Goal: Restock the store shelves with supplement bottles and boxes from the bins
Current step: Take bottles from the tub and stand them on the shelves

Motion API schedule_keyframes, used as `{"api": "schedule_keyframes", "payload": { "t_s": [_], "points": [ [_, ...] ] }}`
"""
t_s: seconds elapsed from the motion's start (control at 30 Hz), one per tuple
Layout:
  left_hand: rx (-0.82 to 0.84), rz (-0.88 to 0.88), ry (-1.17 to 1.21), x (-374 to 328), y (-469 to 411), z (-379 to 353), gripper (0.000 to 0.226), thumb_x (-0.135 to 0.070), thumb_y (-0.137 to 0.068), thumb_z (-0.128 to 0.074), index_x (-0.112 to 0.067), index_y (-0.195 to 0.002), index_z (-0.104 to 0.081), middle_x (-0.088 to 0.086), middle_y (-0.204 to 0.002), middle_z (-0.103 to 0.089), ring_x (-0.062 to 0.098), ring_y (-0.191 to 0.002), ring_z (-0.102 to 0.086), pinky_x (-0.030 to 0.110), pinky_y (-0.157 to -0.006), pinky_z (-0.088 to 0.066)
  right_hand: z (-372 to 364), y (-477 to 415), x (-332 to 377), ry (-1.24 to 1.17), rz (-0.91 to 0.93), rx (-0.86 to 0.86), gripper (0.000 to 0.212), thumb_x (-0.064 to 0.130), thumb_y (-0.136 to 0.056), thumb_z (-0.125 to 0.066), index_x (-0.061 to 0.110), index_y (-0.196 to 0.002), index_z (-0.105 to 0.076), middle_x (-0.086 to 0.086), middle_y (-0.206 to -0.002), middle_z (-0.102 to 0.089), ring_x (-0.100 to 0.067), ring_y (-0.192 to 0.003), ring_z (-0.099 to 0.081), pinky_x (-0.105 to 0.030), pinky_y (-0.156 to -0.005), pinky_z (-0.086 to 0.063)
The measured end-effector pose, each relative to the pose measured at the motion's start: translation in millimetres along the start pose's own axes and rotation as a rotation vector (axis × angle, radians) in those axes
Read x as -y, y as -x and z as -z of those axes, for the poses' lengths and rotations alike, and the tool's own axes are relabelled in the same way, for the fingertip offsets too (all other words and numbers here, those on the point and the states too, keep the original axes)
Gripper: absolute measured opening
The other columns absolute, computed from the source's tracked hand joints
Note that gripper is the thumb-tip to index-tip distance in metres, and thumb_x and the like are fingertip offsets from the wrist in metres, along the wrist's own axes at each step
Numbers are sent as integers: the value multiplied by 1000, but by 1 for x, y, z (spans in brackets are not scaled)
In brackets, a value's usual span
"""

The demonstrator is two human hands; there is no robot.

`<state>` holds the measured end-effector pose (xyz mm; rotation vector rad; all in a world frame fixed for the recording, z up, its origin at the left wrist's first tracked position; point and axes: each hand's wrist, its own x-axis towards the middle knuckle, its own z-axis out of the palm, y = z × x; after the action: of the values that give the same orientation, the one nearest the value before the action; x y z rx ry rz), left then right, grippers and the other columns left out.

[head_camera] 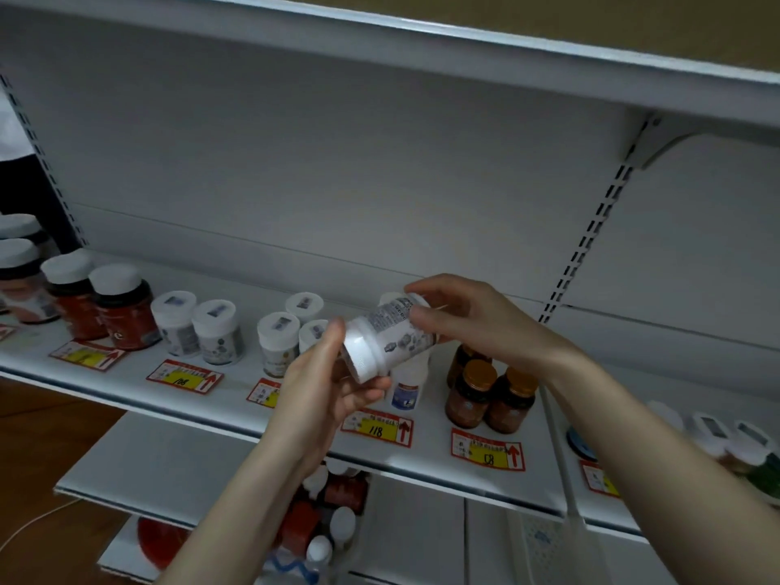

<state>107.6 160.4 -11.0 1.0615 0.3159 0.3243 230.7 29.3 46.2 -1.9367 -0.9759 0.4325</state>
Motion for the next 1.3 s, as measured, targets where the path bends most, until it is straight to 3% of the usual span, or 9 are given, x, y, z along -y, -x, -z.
{"api": "schedule_keyframes", "payload": {
  "t_s": [0.2,0.43,0.57,0.77,0.83,0.93,1.07,1.17,1.3],
  "points": [
    [38,-204,-204,-10,-1,11,59,-29,-64,-81,-21,-116,-56,2,-106,-69,12,-96,-66,20,-72,-53,-15,1,-4,-195,-107,-84,32,38,-90,-49,12,-103,-62,-8,-102,-66,-21,-95,-65,-36,-83,-56],
    [54,-298,-236,-18,-4,31,45,-14,-69,-75,-22,-111,-59,-4,-106,-70,12,-102,-64,22,-79,-54,-25,-7,12,96,23,-66,15,28,-88,-59,24,-102,-61,11,-98,-64,-4,-93,-61,-26,-84,-50],
    [155,-355,-418,-24,1,44,44,-19,-76,-60,-22,-119,-54,-5,-109,-67,5,-102,-62,17,-78,-50,-32,-20,43,121,109,-13,30,36,-81,-64,33,-110,-56,13,-111,-59,1,-100,-58,-18,-85,-49],
    [204,-344,-542,-39,8,73,49,-12,-84,-55,-7,-131,-44,-8,-106,-63,-5,-90,-60,11,-74,-44,-64,-43,68,240,140,199,21,29,-76,-73,24,-96,-67,8,-98,-67,-7,-93,-63,-30,-87,-51],
    [125,-312,-546,-42,10,89,50,-13,-87,-61,-9,-133,-43,-8,-111,-62,-3,-98,-60,17,-83,-48,-76,-53,71,209,144,205,16,31,-73,-74,27,-87,-67,4,-95,-69,-12,-91,-65,-38,-87,-52],
    [-207,-414,-666,-38,10,117,62,-45,-74,-65,-19,-127,-49,0,-118,-61,8,-110,-57,31,-94,-48,-96,-71,74,147,123,126,25,46,-63,-72,29,-80,-67,0,-93,-69,-21,-89,-66,-49,-80,-55],
    [-586,-504,-985,-15,4,161,55,-42,-87,-57,-8,-130,-49,7,-127,-55,19,-119,-49,32,-96,-42,-119,-100,74,61,98,18,21,41,-72,-72,28,-88,-65,1,-94,-66,-15,-87,-64,-41,-78,-55],
    [-633,-394,-1154,3,-9,194,59,-35,-90,-53,0,-137,-39,16,-138,-44,27,-129,-37,37,-105,-31,-137,-122,77,57,91,-57,23,37,-76,-71,23,-92,-64,7,-89,-62,-10,-85,-60,-28,-72,-52],
    [-613,-238,-1399,21,-31,229,87,-59,-84,-35,7,-140,-28,25,-147,-28,34,-139,-22,39,-114,-15,-159,-153,79,70,117,-141,24,34,-78,-69,18,-95,-63,8,-90,-59,-9,-85,-56,-18,-67,-43]
  ]
}}
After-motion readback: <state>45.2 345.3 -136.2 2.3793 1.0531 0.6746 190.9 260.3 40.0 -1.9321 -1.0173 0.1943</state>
